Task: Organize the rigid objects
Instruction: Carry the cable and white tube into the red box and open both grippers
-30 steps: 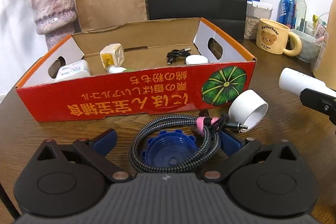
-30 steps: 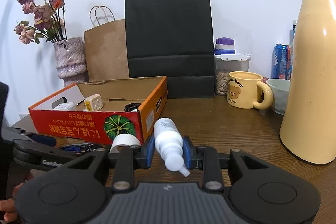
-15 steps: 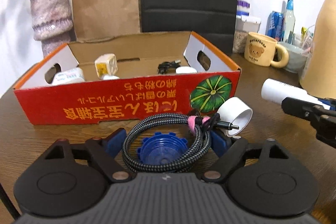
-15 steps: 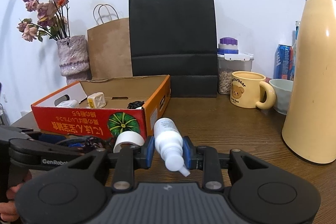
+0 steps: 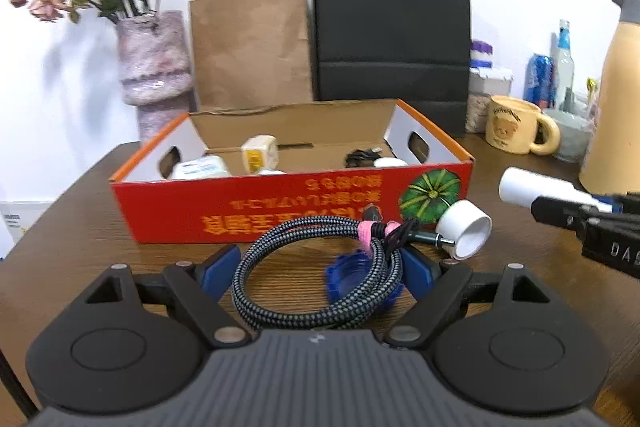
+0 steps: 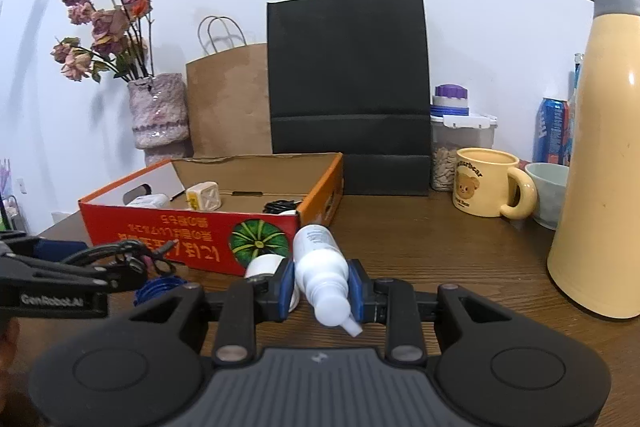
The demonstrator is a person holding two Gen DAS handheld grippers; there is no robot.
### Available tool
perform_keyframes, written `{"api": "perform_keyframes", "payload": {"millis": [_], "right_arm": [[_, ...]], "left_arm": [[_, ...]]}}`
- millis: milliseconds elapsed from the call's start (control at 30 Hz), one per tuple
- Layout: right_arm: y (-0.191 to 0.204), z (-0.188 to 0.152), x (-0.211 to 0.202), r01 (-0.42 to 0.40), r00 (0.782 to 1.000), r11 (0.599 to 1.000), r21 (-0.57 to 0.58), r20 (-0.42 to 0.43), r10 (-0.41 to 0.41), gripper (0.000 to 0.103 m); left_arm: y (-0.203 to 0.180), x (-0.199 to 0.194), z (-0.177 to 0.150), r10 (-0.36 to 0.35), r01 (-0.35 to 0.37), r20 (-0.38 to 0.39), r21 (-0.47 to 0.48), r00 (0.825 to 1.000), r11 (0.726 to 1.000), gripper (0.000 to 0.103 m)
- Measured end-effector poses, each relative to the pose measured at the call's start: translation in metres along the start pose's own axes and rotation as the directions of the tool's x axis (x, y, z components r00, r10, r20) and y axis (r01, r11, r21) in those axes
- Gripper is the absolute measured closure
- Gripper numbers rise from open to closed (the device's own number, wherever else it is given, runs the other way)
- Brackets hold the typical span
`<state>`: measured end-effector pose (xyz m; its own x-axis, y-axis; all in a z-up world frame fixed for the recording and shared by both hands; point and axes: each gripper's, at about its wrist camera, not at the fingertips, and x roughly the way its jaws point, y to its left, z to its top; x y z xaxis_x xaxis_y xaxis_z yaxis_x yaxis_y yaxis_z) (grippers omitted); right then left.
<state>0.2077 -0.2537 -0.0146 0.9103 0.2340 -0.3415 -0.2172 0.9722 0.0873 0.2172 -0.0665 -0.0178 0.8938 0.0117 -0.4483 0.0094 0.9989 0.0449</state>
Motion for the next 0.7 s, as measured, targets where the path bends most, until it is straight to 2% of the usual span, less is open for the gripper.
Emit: {"api": "perform_keyframes", "payload": {"millis": [200,700], "right_arm": [[0.016,0.000,-0.007,-0.033,0.999,0.999,-0.014,0.015,0.033,0.076],[0.053,0.014,-0.003,-0.047,0.997,0.999,0.004,0.069,0.047,0.076]], "left_arm": [[0.015,-0.023,0.004,0.052,-0.051,0.044,-0.032,0.998,0.998,0.018],[0.034,-0.035,0.030,0.078,-0.070,0.097,-0.091,0.992,0.993,0.018]]}}
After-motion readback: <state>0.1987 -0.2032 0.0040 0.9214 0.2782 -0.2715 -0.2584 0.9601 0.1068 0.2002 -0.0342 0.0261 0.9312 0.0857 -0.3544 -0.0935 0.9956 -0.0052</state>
